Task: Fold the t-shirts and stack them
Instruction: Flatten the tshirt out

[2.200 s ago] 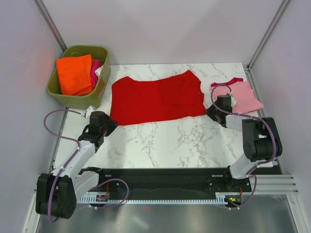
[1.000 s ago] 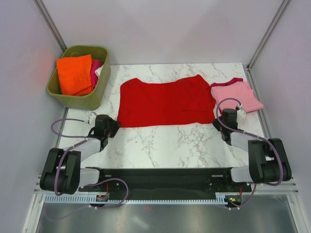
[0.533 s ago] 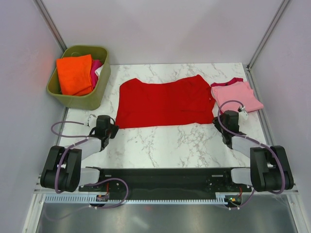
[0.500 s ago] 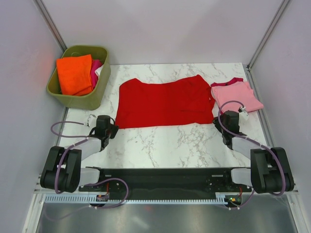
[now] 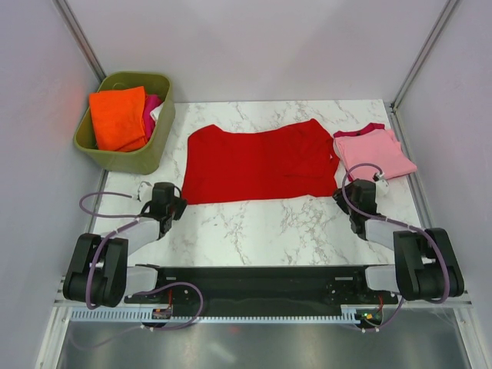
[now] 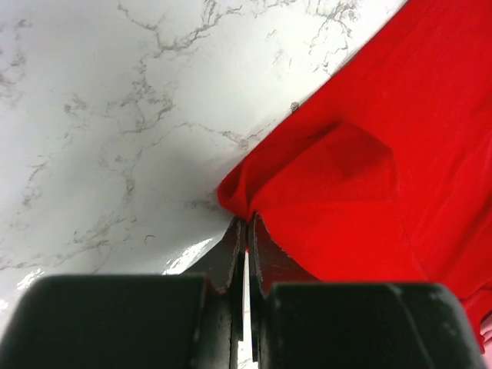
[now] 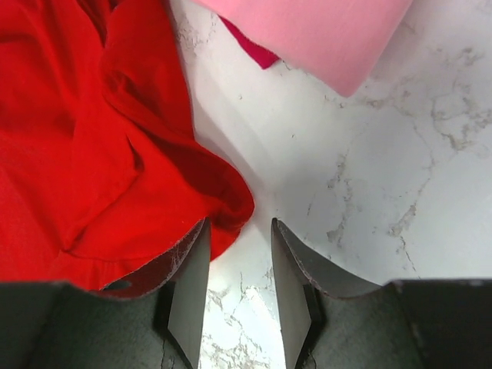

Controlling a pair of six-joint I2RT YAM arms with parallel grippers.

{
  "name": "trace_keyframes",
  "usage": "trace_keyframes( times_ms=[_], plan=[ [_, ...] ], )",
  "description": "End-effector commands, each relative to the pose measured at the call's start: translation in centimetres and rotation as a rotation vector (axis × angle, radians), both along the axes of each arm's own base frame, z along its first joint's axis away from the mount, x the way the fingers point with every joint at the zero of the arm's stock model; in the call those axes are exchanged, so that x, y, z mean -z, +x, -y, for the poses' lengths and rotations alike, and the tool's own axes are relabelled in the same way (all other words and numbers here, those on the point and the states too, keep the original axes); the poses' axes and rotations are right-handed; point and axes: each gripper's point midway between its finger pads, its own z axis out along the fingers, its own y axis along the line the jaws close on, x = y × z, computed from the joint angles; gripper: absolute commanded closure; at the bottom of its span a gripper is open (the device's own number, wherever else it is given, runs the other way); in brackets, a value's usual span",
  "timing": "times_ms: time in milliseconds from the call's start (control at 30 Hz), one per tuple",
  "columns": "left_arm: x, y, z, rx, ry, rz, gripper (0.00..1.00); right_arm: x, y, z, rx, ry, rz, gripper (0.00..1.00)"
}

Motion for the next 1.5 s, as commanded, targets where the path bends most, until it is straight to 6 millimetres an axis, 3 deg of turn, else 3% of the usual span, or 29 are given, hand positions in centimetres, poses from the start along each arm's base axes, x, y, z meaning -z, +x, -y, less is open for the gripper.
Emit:
trace_keyframes(
  times_ms=[0, 167, 233, 267, 467, 500, 567, 767, 867, 900, 933, 967, 1000, 1033, 1067, 1100, 1133, 1233, 1300, 1333, 1433, 1467],
  plan=[
    [-0.8, 1.0, -0.6, -0.028, 0.031, 0.018, 0.98, -0.9, 1.6, -0.8, -0.022, 0.025, 0.05, 0.56],
    [-1.1, 1.3, -0.6, -0.026, 0.037, 0.022, 0.98, 0.2, 2.2, -0.5, -0.005, 0.015, 0.005, 0.65],
    [-1.2, 1.4, -0.7, -0.025, 0.046, 0.023, 0.98, 0.2, 2.6, -0.2, 0.01, -0.003, -0.005, 0.94],
    [-1.3, 1.4, -0.7, -0.025, 0.048, 0.023, 0.98, 0.6, 2.4, 0.0, 0.01, -0.017, -0.027, 1.0],
    [-2.0, 1.6, -1.3, -0.027, 0.091, -0.001, 0.98, -0.5, 2.2, 1.4, 0.059, -0.076, -0.037, 1.0],
    [-1.8, 1.3, -1.5, -0.024, 0.109, -0.025, 0.98, -1.4, 2.4, 1.6, 0.065, -0.083, -0.021, 1.0],
    [-3.0, 1.7, -1.7, -0.023, 0.121, -0.012, 0.98, -1.8, 2.2, 1.6, 0.062, -0.09, -0.027, 1.0],
    [-7.6, 2.2, -1.8, 0.039, 0.183, 0.055, 0.98, -5.8, 2.7, 1.2, 0.048, -0.078, 0.032, 1.0],
    [-10.8, 2.6, -1.8, 0.073, 0.222, 0.08, 0.98, -8.8, 3.5, 0.6, 0.019, -0.063, 0.067, 1.0],
    [-11.7, 2.7, -1.8, 0.083, 0.233, 0.082, 0.98, -11.0, 4.3, 0.2, 0.003, -0.053, 0.106, 1.0],
    [-13.9, 3.4, -1.8, 0.085, 0.239, 0.118, 0.98, -11.9, 4.4, 0.1, -0.005, -0.051, 0.107, 1.0],
    [-14.4, 3.0, -1.9, 0.097, 0.256, 0.099, 0.98, -12.8, 4.3, 0.0, -0.013, -0.052, 0.105, 1.0],
    [-15.6, 3.0, -2.0, 0.101, 0.264, 0.116, 0.98, -15.4, 5.0, -0.2, -0.018, -0.048, 0.149, 1.0],
    [-18.2, 3.4, -2.0, 0.098, 0.271, 0.162, 0.98, -16.8, 5.1, -0.3, -0.026, -0.047, 0.167, 1.0],
    [-19.3, 3.4, -2.2, 0.101, 0.286, 0.174, 0.98, -18.0, 4.7, -0.4, -0.035, -0.05, 0.174, 1.0],
    [-20.2, 2.9, -2.5, 0.1, 0.302, 0.169, 0.98, -20.7, 5.0, -0.5, -0.041, -0.048, 0.222, 1.0],
    [-23.4, 2.8, -2.7, 0.09, 0.307, 0.233, 0.98, -22.1, 4.9, -0.9, -0.064, -0.04, 0.245, 1.0],
    [-28.9, 1.4, -3.0, 0.093, 0.325, 0.334, 0.98, -27.6, 3.5, -1.6, -0.115, -0.031, 0.333, 1.0],
    [-31.1, 0.1, -2.7, 0.116, 0.318, 0.375, 0.98, -32.0, 2.1, -1.8, -0.13, -0.027, 0.426, 1.0],
    [-33.1, -0.4, -2.6, 0.119, 0.31, 0.421, 0.98, -33.3, 1.4, -1.9, -0.141, -0.027, 0.451, 1.0],
    [-37.5, -3.1, -2.2, 0.146, 0.291, 0.515, 0.98, -39.3, -1.8, -2.4, -0.175, -0.02, 0.599, 1.0],
    [-38.8, -3.9, -2.2, 0.149, 0.292, 0.542, 0.98, -42.4, -3.5, -2.4, -0.18, -0.021, 0.675, 1.0]
  ],
)
